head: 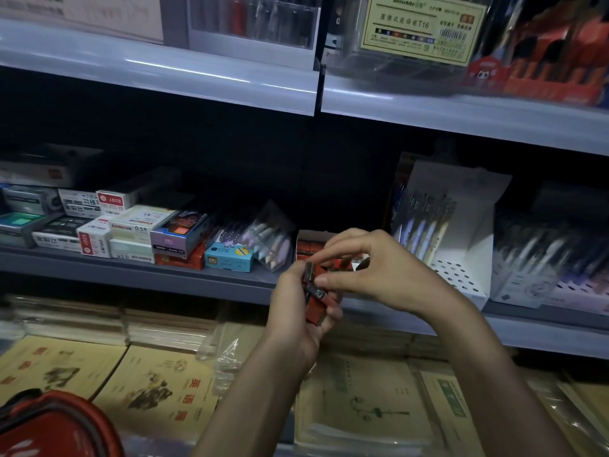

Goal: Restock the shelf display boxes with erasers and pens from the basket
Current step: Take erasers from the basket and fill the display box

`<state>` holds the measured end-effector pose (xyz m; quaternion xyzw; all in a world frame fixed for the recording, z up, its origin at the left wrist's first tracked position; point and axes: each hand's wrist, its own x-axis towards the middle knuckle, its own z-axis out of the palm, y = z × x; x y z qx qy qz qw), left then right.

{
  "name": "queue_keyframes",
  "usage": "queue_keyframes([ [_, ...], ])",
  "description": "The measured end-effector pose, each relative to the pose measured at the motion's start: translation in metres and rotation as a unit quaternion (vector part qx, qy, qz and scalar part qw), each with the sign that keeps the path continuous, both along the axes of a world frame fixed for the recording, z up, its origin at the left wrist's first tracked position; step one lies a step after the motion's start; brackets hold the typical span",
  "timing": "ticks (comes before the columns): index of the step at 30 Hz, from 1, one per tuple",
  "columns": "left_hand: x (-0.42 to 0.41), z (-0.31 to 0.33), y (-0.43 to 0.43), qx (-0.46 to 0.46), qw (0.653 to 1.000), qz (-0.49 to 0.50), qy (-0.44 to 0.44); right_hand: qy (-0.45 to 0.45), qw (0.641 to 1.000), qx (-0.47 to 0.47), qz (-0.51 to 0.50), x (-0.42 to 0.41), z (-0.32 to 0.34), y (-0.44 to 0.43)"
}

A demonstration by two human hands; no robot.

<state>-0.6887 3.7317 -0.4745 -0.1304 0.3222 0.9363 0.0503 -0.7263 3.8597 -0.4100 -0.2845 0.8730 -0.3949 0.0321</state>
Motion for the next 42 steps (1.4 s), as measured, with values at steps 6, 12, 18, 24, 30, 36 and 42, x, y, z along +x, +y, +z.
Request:
queue_keyframes([
  [6,-0.002,-0.001,0.001,-0.052,0.998,0.014,-0.012,-0.005,0.997,-0.077,-0.029,-0.005,-0.001,0.001],
  [12,-0.009,-0.006,0.0,-0.085,0.995,0.038,-0.019,0.151,0.962,-0.025,-0.225,-0.034,-0.007,0.024],
  [18,-0.012,-0.011,0.004,-0.125,0.992,0.027,-0.018,0.233,0.92,0.192,-0.25,-0.049,-0.032,0.019],
  [24,-0.016,-0.014,0.003,-0.139,0.989,0.018,-0.034,0.25,0.887,0.288,-0.26,-0.053,-0.04,0.012],
  [30,-0.017,-0.014,-0.001,-0.138,0.99,0.003,-0.041,0.252,0.874,0.295,-0.292,-0.054,-0.043,0.006],
  [36,-0.016,-0.013,-0.004,-0.132,0.99,-0.015,-0.045,0.237,0.87,0.329,-0.281,-0.052,-0.044,0.006],
  [42,-0.011,-0.006,-0.008,-0.07,0.996,-0.039,-0.033,0.226,0.884,0.331,-0.241,-0.038,-0.035,0.006],
])
